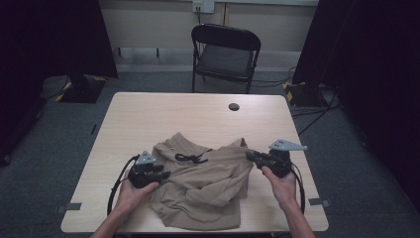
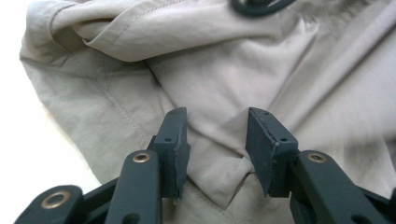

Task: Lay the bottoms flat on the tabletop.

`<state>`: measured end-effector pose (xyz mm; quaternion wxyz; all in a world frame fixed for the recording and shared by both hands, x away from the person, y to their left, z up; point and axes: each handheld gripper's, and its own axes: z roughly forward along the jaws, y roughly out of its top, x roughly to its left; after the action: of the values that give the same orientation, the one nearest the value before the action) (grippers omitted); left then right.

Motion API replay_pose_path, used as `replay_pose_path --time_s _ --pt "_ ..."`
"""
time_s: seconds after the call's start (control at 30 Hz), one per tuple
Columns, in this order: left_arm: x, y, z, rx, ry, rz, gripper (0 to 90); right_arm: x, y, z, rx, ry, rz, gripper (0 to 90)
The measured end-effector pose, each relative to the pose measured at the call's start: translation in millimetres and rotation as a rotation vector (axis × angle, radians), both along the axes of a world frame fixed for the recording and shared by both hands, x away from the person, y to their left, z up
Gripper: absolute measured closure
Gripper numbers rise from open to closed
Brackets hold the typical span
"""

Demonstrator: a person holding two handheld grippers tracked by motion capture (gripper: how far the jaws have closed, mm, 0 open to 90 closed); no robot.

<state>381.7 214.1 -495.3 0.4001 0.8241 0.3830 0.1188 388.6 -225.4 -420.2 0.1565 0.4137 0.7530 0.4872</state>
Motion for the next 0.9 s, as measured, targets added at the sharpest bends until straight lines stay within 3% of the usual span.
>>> replay_pose_path --time_s 0.03,0.07,0.1,0.2,0.3,0.43,0.47,0.5,0.57,0.63,0.73,0.83,0.87,0.9 --pt "0.0 0.0 0.0 0.0 0.0 0.0 58.9 0.0 0.0 0.0 0.0 0.0 0.0 79.7" --pt "-6.9 0.0 -0.1 -0.004 0.003 -0.003 59.1 5.0 -11.0 -6.6 -0.051 0.004 -0.066 79.9" --pt "-10.5 -0.4 0.3 -0.001 0.006 -0.015 59.1 6.7 -16.1 -11.0 -0.044 0.023 -0.083 79.9" --pt "-14.9 0.9 2.2 -0.014 0.042 -0.032 59.5 5.8 -19.2 -25.3 -0.053 0.036 -0.076 79.9" --pt "-12.1 1.1 6.0 -0.008 0.043 -0.041 59.1 5.0 -13.4 -36.0 -0.055 0.05 -0.059 79.9" --pt "-5.8 4.7 19.2 -0.049 0.01 -0.035 59.0 7.1 -7.0 -42.5 -0.07 0.061 -0.046 79.9" --pt "1.9 7.7 34.6 -0.06 -0.032 -0.037 60.0 8.5 -3.1 -44.7 -0.075 0.062 -0.032 79.9" --pt "7.1 8.5 40.5 -0.077 -0.047 -0.032 60.2 9.2 -1.4 -45.8 -0.074 0.063 -0.028 79.9" --pt "12.9 9.9 46.0 -0.093 -0.058 -0.019 60.3 9.8 0.2 -47.2 -0.077 0.067 -0.025 79.9" --pt "29.7 7.8 52.7 -0.124 -0.077 -0.006 58.7 10.4 4.2 -50.6 -0.077 0.071 -0.019 79.9" --pt "47.6 -2.4 41.4 -0.155 -0.058 -0.001 53.6 10.4 6.3 -52.0 -0.079 0.069 -0.014 79.9" --pt "55.2 -17.0 22.0 -0.085 -0.011 -0.024 51.6 10.2 5.9 -52.5 -0.073 0.068 -0.011 79.8" --pt "55.2 -17.0 22.0 -0.085 -0.011 -0.024 52.7 10.0 5.6 -52.8 -0.074 0.066 -0.01 79.8" --pt "56.2 -20.9 16.4 -0.053 0.006 -0.031 54.9 9.8 5.3 -53.3 -0.079 0.063 -0.008 79.8"
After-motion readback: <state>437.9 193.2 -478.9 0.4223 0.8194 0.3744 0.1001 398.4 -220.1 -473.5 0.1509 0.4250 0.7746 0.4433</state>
